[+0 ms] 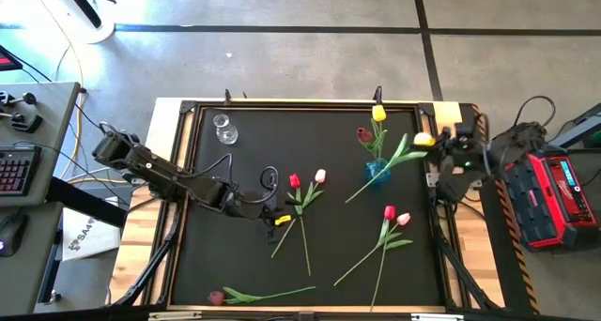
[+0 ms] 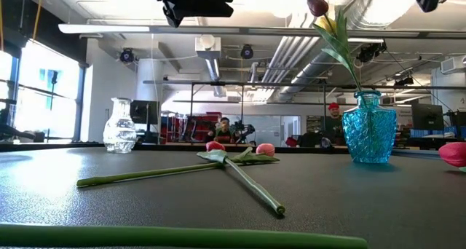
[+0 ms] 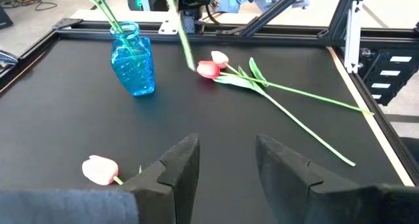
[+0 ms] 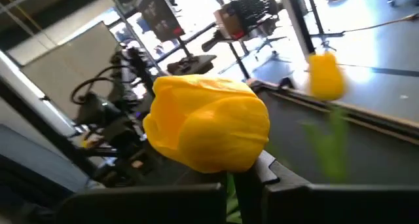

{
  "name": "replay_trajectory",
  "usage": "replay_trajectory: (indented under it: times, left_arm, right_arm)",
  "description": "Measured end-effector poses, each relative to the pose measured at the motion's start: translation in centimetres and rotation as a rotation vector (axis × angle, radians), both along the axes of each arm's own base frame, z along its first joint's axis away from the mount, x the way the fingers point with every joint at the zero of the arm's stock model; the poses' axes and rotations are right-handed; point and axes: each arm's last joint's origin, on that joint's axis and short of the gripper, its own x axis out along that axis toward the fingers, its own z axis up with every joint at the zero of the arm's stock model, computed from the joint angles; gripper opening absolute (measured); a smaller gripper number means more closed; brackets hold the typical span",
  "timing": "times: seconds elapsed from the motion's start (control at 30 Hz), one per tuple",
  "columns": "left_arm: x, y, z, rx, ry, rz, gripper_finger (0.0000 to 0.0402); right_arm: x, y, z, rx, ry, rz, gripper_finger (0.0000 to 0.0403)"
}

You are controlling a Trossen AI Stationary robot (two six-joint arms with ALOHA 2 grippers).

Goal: Sort flowers into vase by color
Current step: Put the yellow flower into the blue vase

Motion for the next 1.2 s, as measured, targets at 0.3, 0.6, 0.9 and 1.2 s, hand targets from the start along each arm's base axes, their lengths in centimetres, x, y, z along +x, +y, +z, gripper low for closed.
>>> replay_trajectory:
  times: [0.3,0.6,0.9,1.2]
  left_arm:
    - [0.1,0.2,0.0,0.003,0.001,0.007,0.0138]
    - [0.2,0.8,0.0,0.002,0.002,0.026,0.0138]
    - [0.2,0.8,0.0,-0.013,0.000,0.033,0.0138]
    - [0.2,0.7,0.0,-0.021,0.000,0.036,0.0138]
  right_arm:
    - [-3.8,-2.6,3.4,-0.037,0.078,-0.087,0.0000]
    - [-4.7,-3.3,4.4,-0.105,0.152,-0.138,0.0000]
    - [-4.6,-3.3,3.8,-0.166,0.197,-0.191,0.0000]
    - [-5.3,-3.7,4.1,-0.185,0.225,-0.169,0.0000]
